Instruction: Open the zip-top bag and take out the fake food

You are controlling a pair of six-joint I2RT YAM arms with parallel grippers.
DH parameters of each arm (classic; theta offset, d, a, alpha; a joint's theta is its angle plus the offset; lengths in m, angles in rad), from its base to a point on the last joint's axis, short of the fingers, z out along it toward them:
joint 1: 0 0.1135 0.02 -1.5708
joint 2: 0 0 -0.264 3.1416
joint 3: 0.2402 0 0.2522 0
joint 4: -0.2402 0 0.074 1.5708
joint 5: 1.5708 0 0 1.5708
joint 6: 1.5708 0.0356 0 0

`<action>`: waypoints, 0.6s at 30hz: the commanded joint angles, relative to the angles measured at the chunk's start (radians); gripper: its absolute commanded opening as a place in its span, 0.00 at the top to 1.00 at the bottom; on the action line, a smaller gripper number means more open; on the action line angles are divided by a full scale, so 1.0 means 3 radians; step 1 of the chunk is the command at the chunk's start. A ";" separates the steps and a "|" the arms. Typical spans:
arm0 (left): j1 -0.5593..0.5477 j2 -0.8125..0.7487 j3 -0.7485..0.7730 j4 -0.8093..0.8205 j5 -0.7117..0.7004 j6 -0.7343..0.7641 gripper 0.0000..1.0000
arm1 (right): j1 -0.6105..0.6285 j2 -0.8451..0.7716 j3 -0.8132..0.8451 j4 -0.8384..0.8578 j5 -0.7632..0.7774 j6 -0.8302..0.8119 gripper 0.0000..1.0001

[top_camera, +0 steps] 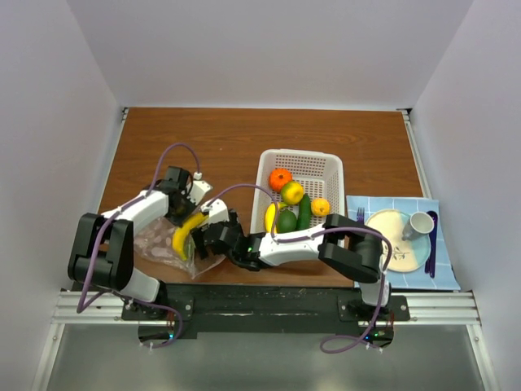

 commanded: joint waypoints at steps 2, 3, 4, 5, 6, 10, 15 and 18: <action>0.0025 -0.0118 -0.0134 -0.0187 0.0053 -0.0085 1.00 | -0.0051 0.0091 0.0273 0.0056 0.0204 0.0670 0.01; 0.0025 -0.0134 -0.0139 -0.0213 0.0048 -0.0115 1.00 | -0.0061 0.0117 0.0364 0.0055 0.0184 0.0692 0.01; 0.0025 -0.0144 -0.0129 -0.0228 0.0048 -0.0126 1.00 | -0.0066 0.0173 0.0436 0.0040 0.0184 0.0717 0.01; 0.0025 -0.0170 -0.0119 -0.0249 0.0063 -0.0141 1.00 | -0.0071 0.0224 0.0523 -0.0092 0.0234 0.0768 0.01; 0.0025 -0.0180 -0.0114 -0.0289 0.0079 -0.0167 1.00 | -0.0071 0.0265 0.0711 -0.0189 0.0275 0.0794 0.01; 0.0020 -0.0313 -0.0144 -0.0387 0.0171 -0.0141 1.00 | -0.0087 0.0475 0.1050 -0.0512 0.0424 0.0922 0.01; 0.0025 -0.0369 -0.0211 -0.0372 0.0110 -0.0049 1.00 | -0.0087 0.0598 0.1138 -0.0640 0.0500 0.0943 0.01; 0.0036 -0.0364 -0.0211 -0.0361 0.0110 -0.0029 1.00 | -0.0087 0.0603 0.0985 -0.0824 0.0598 0.0968 0.01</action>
